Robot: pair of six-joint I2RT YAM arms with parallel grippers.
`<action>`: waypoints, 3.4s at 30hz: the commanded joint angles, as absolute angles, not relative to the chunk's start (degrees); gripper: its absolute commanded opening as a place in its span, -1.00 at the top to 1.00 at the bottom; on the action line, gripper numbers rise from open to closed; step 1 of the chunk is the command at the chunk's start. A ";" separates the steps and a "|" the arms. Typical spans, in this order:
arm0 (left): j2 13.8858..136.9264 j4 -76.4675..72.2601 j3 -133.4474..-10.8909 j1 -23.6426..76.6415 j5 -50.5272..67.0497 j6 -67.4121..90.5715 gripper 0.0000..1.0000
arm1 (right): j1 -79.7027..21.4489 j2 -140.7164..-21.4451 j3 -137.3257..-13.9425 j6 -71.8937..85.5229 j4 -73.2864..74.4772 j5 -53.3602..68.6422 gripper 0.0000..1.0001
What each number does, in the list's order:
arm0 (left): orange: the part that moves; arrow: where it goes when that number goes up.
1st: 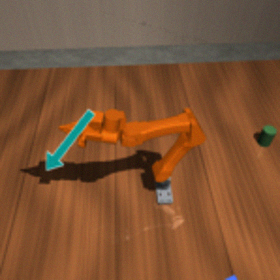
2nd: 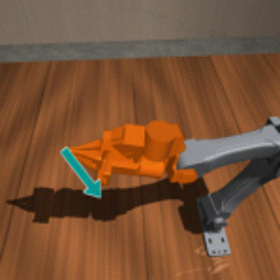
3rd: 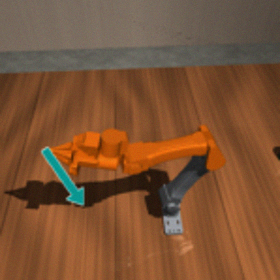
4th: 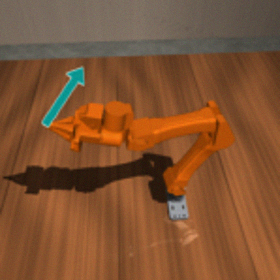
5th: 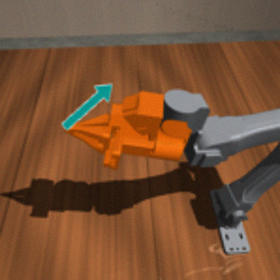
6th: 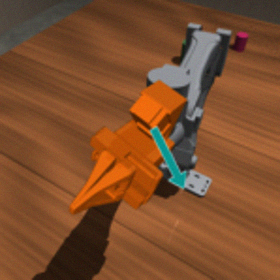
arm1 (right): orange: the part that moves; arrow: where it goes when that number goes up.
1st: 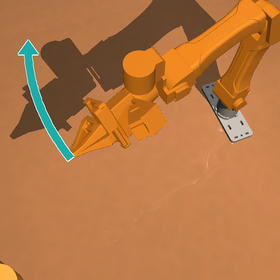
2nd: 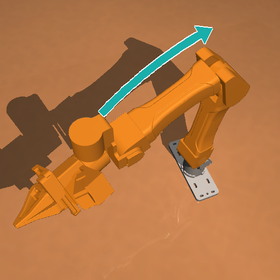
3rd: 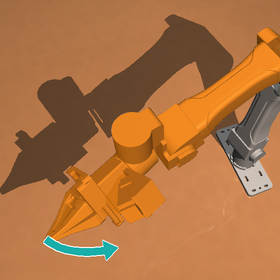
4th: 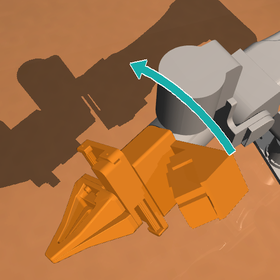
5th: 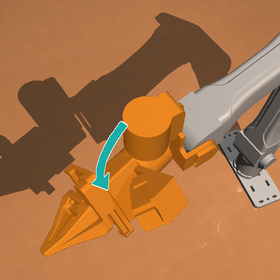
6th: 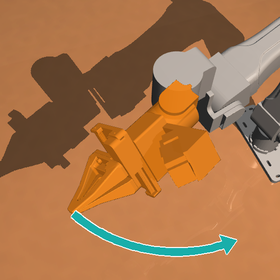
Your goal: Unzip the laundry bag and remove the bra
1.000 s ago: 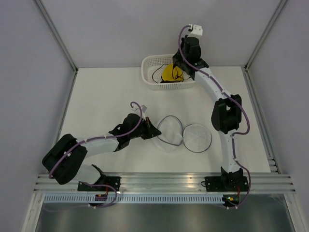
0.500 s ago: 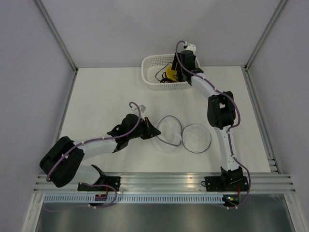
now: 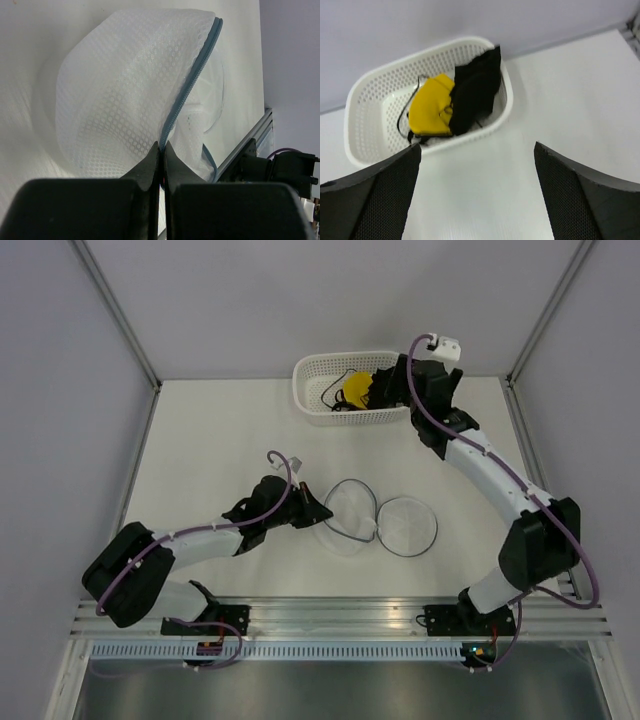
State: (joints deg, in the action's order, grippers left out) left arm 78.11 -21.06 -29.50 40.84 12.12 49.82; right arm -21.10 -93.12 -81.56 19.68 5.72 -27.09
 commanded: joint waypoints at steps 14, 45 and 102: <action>75.41 -20.48 -29.98 40.69 5.98 50.36 0.95 | -36.91 -60.74 -41.67 53.78 29.35 -40.43 -0.96; 70.93 -19.16 -26.72 40.78 -1.14 53.09 0.96 | -37.09 -56.85 -21.71 55.46 0.45 -18.11 1.00; 70.93 -20.48 -26.63 40.69 -0.26 53.17 0.96 | -37.18 -54.59 -20.41 63.19 16.37 -27.69 -0.11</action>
